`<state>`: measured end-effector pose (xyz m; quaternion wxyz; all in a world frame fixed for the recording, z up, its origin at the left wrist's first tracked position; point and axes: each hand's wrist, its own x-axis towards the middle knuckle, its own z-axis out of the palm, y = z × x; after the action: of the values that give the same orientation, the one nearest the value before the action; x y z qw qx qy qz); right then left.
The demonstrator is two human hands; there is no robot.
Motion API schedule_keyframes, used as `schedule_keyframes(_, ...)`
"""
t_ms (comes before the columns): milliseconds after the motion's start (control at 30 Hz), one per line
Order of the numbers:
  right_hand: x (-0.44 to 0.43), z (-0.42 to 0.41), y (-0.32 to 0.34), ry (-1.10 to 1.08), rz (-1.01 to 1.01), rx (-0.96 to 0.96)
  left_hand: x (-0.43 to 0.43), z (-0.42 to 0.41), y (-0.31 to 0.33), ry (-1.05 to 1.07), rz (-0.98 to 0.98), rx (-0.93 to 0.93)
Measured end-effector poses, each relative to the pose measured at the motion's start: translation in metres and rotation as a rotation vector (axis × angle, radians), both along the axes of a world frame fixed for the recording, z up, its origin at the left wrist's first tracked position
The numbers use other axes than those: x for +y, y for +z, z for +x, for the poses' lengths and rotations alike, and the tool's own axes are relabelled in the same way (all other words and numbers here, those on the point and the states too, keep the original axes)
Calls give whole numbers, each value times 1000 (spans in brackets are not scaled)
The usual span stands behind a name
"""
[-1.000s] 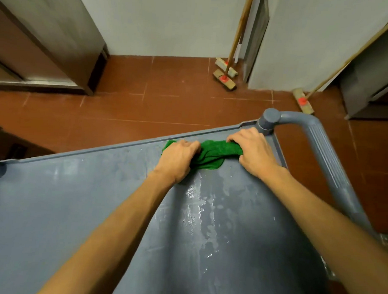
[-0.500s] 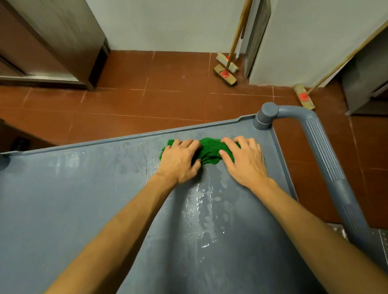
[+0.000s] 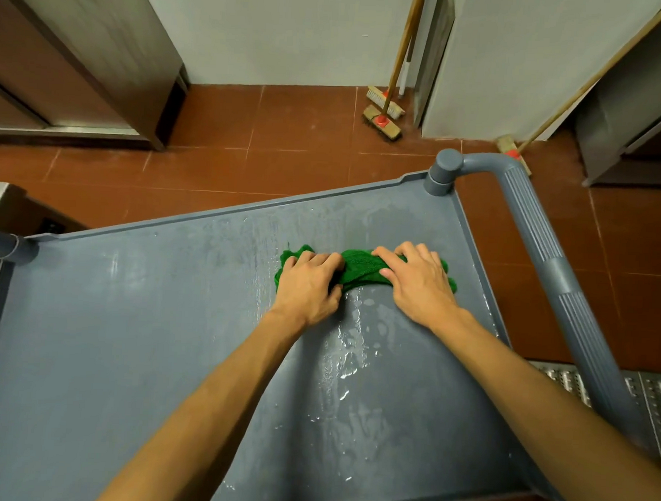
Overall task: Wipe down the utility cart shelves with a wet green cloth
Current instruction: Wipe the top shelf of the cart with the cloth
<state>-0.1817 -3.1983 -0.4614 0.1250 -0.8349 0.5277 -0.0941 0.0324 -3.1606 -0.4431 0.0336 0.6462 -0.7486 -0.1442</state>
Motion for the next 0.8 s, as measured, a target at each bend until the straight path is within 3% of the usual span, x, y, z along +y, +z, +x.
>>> schedule_keyframes(800, 127, -28, 4, -1, 11, -38, 125, -27, 2, 12, 17, 68)
